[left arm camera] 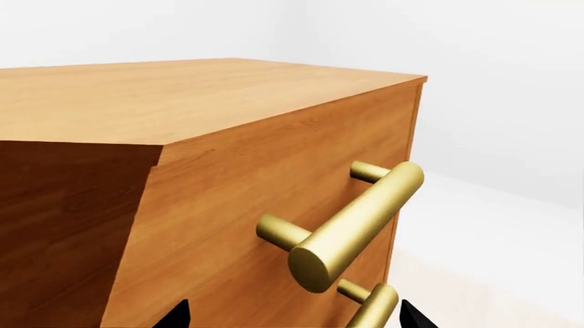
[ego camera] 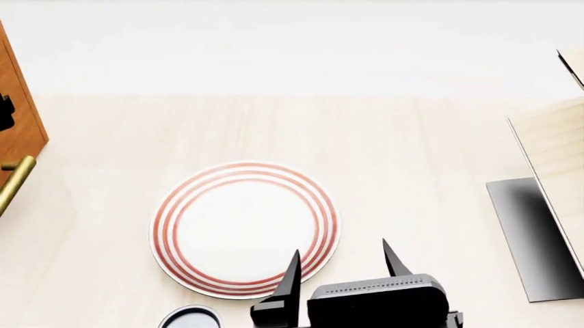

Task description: Close the top drawer of the cabinet.

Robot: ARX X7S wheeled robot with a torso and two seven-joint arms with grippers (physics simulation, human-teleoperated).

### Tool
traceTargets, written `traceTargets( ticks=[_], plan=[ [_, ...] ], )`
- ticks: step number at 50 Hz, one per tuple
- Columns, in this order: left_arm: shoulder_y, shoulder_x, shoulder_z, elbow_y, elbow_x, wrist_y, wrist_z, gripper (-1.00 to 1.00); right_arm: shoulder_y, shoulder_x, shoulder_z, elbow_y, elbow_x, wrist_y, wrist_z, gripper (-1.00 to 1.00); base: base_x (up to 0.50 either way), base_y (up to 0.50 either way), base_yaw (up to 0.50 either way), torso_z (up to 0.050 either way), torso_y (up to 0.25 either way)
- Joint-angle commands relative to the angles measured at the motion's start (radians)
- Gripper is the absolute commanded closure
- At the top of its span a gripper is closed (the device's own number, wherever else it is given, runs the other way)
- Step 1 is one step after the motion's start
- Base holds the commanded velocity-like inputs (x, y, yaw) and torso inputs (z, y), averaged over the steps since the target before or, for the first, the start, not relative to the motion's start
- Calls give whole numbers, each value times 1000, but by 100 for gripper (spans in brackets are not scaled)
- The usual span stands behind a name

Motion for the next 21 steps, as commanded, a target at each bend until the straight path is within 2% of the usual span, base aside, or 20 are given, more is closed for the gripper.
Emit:
traceTargets(
  ticks=[1, 21],
  plan=[
    [-2, -21, -20, -21, 29, 2, -32, -100, 1, 5, -5, 11, 6, -8, 4, -100, 0, 0, 0, 0, 0],
    [-2, -16, -8, 2, 27, -16, -24, -100, 6, 10, -9, 17, 17, -9, 15, -100, 0, 0, 0, 0, 0]
  ],
)
